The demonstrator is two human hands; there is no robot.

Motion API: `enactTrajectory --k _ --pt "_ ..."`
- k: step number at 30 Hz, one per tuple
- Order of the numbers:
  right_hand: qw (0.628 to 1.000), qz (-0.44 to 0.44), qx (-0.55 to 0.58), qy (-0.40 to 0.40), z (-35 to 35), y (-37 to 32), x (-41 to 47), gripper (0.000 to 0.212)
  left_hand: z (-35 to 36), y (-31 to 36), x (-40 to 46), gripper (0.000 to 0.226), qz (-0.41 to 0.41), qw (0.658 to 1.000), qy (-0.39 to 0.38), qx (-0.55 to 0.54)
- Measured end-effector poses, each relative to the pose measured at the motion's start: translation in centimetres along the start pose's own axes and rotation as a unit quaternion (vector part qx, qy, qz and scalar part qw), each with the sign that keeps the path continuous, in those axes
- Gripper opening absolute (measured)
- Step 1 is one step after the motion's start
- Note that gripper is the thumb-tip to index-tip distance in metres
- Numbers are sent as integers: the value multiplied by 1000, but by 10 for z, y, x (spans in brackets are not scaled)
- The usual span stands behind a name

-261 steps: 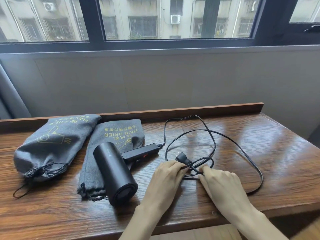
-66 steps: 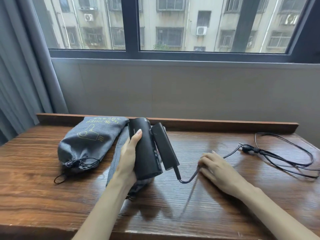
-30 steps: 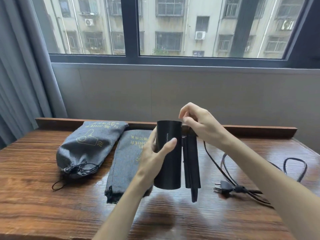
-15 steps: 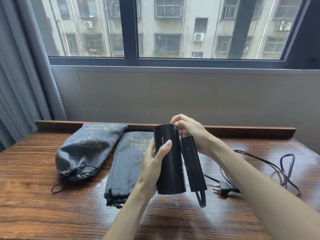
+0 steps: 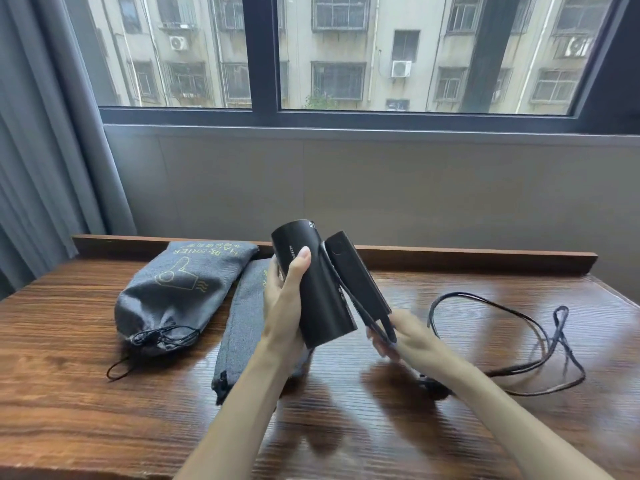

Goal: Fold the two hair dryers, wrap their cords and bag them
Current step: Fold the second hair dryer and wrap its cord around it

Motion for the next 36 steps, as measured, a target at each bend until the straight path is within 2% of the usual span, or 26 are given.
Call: enactTrajectory --k 3,5,12,16,22,28,36 --pt "984 -18 -166 64 -3 23 -16 16 -11 1 10 34 14 999 41 9" --pt "968 -34 -232 86 -4 30 -29 10 -16 2 15 38 20 998 64 10" --pt "951 -49 -271 138 -8 24 -63 15 -26 2 22 58 47 989 133 49" --pt "933 -98 -309 159 -12 -6 -79 34 -20 7 19 57 88 981 108 132" --pt "891 -203 -339 225 -42 -72 -83 33 -10 7 13 55 108 979 48 167" --pt "881 -227 -379 169 -72 -117 -43 16 0 -2 3 61 84 971 -65 213" --pt "960 -136 -245 22 -91 -122 10 6 17 -11 -20 65 36 972 -155 171"
Point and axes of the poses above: each hand's wrist, its own x-axis towards the middle knuckle, its own z-axis out of the palm, y = z × x, the point moved 6 cm from there along x, towards the middle knuckle, and after that the axes turned 11 degrees about z, right-handed, at the moved point
